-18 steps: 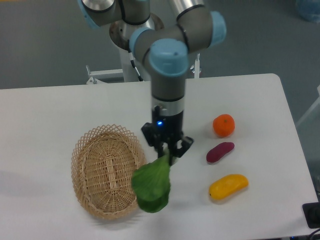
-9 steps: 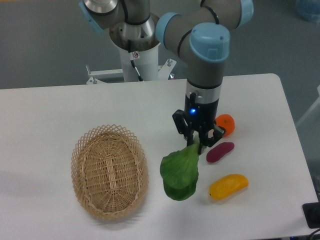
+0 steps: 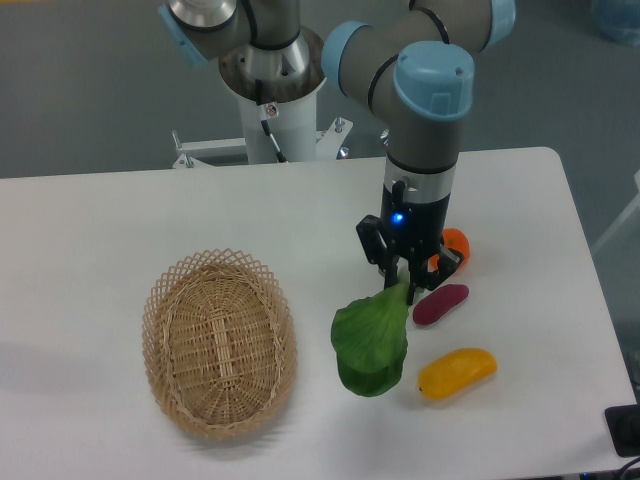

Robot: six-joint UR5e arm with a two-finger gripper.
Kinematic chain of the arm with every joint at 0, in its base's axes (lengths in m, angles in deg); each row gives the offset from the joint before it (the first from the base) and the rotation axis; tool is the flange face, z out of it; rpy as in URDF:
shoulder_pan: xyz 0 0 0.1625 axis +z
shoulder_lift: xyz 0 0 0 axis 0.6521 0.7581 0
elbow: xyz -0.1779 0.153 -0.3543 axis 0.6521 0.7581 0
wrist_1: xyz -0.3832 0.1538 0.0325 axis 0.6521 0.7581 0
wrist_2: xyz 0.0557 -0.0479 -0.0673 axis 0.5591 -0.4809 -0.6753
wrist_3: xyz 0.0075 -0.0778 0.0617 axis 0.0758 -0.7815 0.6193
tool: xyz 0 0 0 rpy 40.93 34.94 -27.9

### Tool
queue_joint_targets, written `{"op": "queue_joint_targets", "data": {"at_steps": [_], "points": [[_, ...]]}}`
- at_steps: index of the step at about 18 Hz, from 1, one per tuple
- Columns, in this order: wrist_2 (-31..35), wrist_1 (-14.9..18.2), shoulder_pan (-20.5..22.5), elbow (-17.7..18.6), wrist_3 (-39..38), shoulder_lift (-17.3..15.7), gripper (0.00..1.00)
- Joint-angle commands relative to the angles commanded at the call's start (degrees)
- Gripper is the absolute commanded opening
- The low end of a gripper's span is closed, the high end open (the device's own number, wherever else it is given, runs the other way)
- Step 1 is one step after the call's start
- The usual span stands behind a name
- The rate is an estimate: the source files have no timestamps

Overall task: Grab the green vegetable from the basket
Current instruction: 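Carry the held bok choy further toward the orange, keeping it raised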

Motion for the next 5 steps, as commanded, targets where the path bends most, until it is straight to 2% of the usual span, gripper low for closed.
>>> {"op": "queue_joint_targets", "data": {"at_steps": [5], "points": [[0.0,-0.1,0.0,0.0,0.0,-0.2,0.39]]}}
